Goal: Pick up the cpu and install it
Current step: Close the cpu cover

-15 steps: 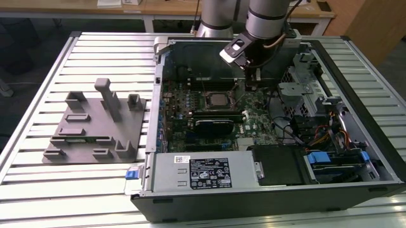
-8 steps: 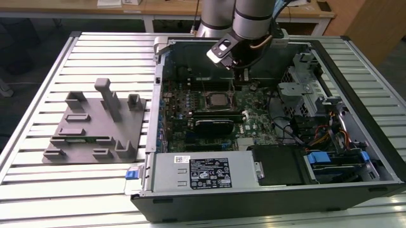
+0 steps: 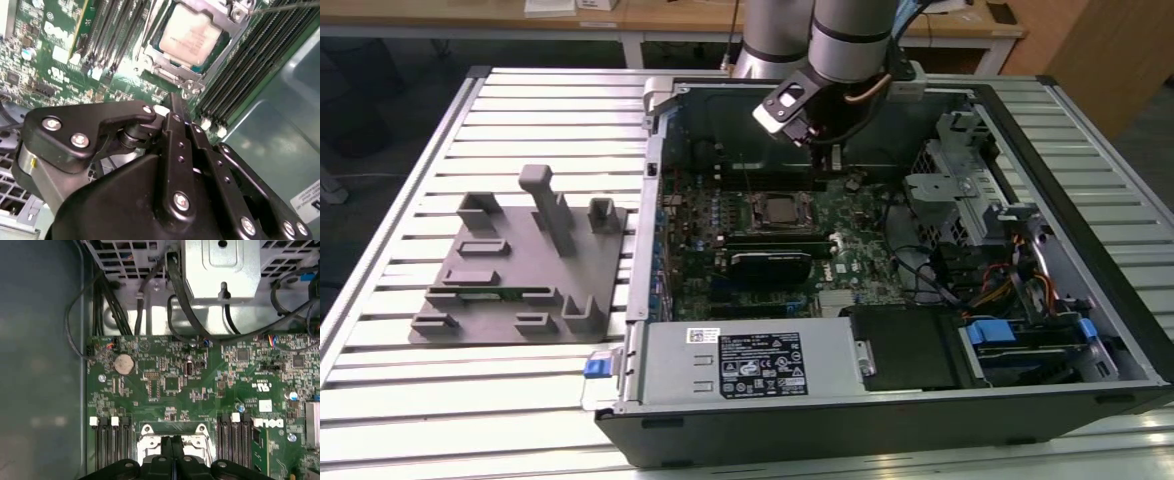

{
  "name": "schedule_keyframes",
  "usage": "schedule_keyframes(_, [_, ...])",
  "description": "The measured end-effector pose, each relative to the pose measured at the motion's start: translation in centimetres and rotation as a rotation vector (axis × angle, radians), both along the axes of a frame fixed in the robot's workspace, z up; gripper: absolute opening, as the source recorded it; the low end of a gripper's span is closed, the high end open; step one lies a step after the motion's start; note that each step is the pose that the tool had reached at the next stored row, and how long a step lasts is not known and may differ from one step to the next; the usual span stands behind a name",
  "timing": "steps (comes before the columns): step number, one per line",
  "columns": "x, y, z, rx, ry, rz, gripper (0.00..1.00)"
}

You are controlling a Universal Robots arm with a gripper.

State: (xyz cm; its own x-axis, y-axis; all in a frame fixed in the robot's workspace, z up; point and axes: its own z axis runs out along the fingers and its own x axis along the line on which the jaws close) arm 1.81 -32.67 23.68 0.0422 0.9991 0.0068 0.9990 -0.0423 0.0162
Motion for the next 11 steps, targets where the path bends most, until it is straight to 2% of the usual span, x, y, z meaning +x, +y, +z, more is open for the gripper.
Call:
schedule_keyframes(1, [0.0,0.0,-0.02,-0.0064,0.01,0.0,0.11])
schedule_keyframes(2, [0.0,0.0,-0.02,-0.0089,0.0126,0.0,0.11])
schedule_keyframes(8, [-0.11,0.0,-0.05,-0.0093,0.0129,0.0,0.11])
schedule_keyframes(11, [-0.97,-0.04,-0.1,-0.0088,0.0128,0.0,0.11])
